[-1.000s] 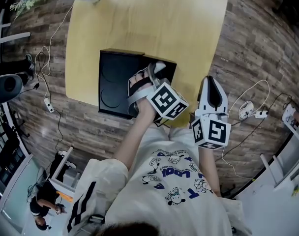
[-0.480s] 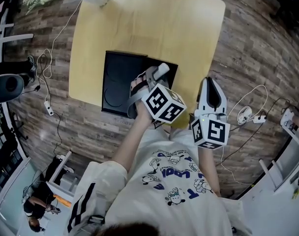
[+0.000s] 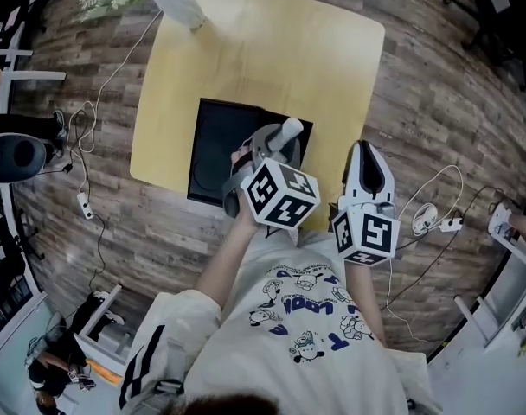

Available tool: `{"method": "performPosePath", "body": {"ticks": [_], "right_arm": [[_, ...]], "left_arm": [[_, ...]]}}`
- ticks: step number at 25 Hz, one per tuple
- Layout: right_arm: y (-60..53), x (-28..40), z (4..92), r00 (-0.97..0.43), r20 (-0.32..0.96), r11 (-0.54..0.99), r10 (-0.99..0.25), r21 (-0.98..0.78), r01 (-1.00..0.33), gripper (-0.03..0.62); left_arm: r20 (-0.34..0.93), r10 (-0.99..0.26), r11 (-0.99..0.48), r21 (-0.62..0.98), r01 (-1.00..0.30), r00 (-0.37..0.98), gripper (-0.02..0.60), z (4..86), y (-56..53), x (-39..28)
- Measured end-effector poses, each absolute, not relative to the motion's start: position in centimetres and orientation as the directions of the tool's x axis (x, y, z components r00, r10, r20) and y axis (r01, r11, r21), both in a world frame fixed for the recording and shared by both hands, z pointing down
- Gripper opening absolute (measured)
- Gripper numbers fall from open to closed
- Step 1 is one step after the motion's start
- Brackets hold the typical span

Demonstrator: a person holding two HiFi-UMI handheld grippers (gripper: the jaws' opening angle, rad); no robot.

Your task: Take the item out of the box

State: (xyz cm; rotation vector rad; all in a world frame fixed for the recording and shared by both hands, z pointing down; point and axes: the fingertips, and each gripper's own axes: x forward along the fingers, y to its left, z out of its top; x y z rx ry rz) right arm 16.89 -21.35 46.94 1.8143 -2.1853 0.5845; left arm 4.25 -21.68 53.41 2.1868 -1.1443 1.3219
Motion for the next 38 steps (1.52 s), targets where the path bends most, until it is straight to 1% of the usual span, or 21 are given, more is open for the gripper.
{"method": "performPosePath", "body": {"ticks": [5,10,16,22,26,29,35,38], "right_arm": [[-21.9,16.2,44.5,-0.197,0.372,0.157,-0.907,-0.135,-0.978,0.046],[-22.3,16.1,42.2,-0.188,0.325,0.155,-0.927,-0.123,-0.980,0.046],[-22.4,15.8,40.1,-0.179,0.270,0.157,-0.946,-0.102,-0.982,0.046],[-22.7,16.1,38.0,-0.178,0.219,0.166,-0.959,-0.076,-0.983,0.046],[-22.9,16.4,37.0,-0.174,0.189,0.164,-0.967,-0.063,-0.984,0.046],[-22.8,16.5,36.6,-0.170,0.172,0.162,-0.970,-0.061,-0.985,0.046],[-22.7,16.8,35.9,-0.165,0.147,0.158,-0.975,-0.059,-0.986,0.046],[-22.6,16.9,35.5,-0.166,0.134,0.159,-0.977,-0.057,-0.986,0.046]], "left_arm": [[0.775,-0.544,-0.579,-0.069,-0.813,0.321,0.133,49.8,-22.5,4.3],[0.677,-0.637,-0.543,-0.055,-0.838,0.368,0.133,46.0,-23.2,4.0],[0.556,-0.737,-0.493,-0.055,-0.868,0.383,0.133,42.0,-23.6,3.0],[0.444,-0.810,-0.450,-0.053,-0.891,0.383,0.133,38.8,-24.0,2.3],[0.333,-0.863,-0.420,-0.056,-0.906,0.380,0.133,36.7,-24.1,1.8],[0.264,-0.886,-0.408,-0.049,-0.912,0.382,0.133,35.4,-23.8,1.5],[0.226,-0.894,-0.407,-0.051,-0.912,0.386,0.133,34.5,-23.5,1.6],[0.184,-0.906,-0.396,-0.058,-0.916,0.381,0.133,33.7,-23.3,1.6]]}}
